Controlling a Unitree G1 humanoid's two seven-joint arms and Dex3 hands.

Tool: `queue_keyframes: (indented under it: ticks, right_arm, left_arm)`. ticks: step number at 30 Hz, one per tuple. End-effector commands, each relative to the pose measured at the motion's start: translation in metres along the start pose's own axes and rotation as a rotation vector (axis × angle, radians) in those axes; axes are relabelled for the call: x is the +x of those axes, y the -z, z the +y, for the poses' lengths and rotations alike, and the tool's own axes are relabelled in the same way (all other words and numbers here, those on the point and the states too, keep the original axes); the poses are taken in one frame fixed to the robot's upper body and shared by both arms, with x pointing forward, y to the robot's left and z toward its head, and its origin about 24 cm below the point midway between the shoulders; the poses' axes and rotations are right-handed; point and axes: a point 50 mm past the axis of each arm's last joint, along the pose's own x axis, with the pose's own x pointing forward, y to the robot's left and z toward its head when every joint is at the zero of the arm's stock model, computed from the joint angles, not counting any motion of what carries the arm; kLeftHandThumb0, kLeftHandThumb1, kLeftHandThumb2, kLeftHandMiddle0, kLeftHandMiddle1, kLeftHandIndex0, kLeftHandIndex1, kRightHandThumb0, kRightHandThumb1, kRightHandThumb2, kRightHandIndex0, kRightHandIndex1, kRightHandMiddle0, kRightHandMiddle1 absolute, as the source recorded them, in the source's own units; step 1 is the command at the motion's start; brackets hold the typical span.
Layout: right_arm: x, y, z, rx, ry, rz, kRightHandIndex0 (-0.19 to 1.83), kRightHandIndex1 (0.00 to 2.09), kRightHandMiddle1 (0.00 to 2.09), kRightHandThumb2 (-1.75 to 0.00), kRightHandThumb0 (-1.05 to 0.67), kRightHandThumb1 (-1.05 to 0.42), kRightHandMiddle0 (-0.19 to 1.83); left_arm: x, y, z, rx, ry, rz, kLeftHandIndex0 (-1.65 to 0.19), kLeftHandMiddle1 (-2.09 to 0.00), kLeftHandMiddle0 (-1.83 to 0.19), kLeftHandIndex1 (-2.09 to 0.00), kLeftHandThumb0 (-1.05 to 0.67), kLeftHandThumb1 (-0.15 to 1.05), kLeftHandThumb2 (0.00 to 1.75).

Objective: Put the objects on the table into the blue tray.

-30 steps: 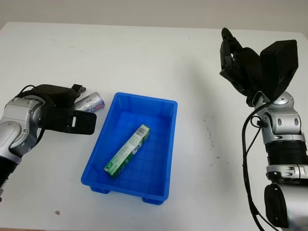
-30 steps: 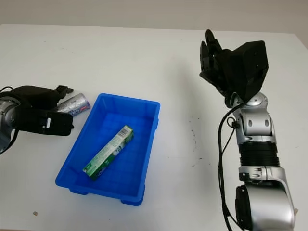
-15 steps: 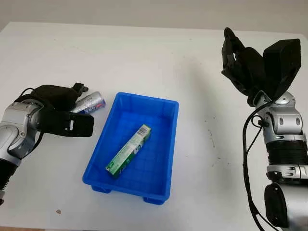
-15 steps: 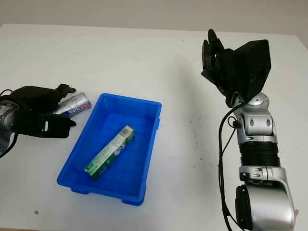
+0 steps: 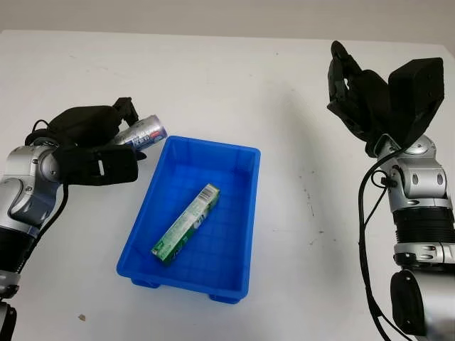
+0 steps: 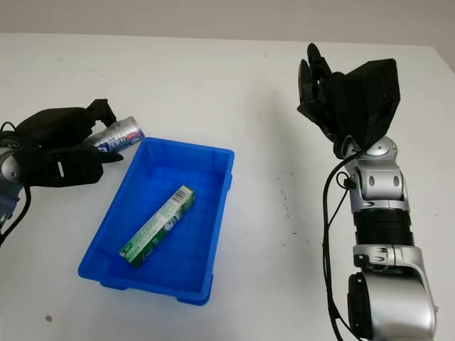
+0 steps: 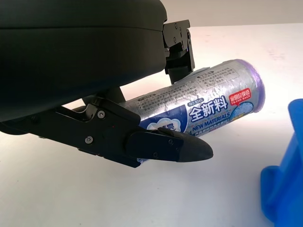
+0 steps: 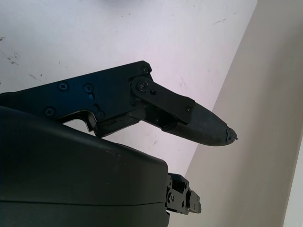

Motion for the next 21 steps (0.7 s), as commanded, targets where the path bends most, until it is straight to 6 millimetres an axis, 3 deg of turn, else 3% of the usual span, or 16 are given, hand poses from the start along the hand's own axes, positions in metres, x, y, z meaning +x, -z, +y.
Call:
queue_keyframes:
  ticks: [1, 11, 16, 18, 21]
  right_arm:
    - [0.0, -0.005, -0.003, -0.002, 0.007, -0.017, -0.19, 0.0, 0.0, -0.86, -0.67, -1.05, -0.19]
    - [0.001, -0.005, -0.003, -0.003, 0.003, -0.013, -0.19, 0.0, 0.0, -0.87, -0.66, -1.05, -0.19]
    - [0.0, -0.004, -0.004, -0.008, -0.001, -0.011, -0.19, 0.0, 0.0, -0.87, -0.66, -1.05, -0.19]
    - [0.0, -0.004, -0.004, -0.012, -0.005, -0.009, -0.19, 0.0, 0.0, -0.87, -0.66, -1.05, -0.19]
    - [0.001, -0.004, -0.003, -0.006, -0.007, -0.007, -0.19, 0.0, 0.0, -0.86, -0.67, -1.05, -0.19]
  left_arm:
    - [-0.001, 0.001, 0.007, -0.005, -0.01, -0.011, -0.77, -2.09, -1.41, -2.09, -0.12, 1.05, 0.28]
    - [0.002, 0.004, 0.022, -0.076, -0.063, -0.001, -0.68, -2.09, -1.32, -2.09, -0.1, 1.05, 0.27]
    - [0.002, -0.003, 0.066, -0.219, -0.164, -0.012, -0.54, -2.09, -1.05, -2.09, -0.11, 1.05, 0.26]
    - [-0.002, -0.013, 0.089, -0.278, -0.201, -0.067, -0.63, -2.09, -0.86, -2.09, -0.12, 1.05, 0.24]
    - [-0.012, -0.027, 0.115, -0.332, -0.25, -0.161, -0.77, -2.09, -0.93, -2.09, -0.12, 1.05, 0.24]
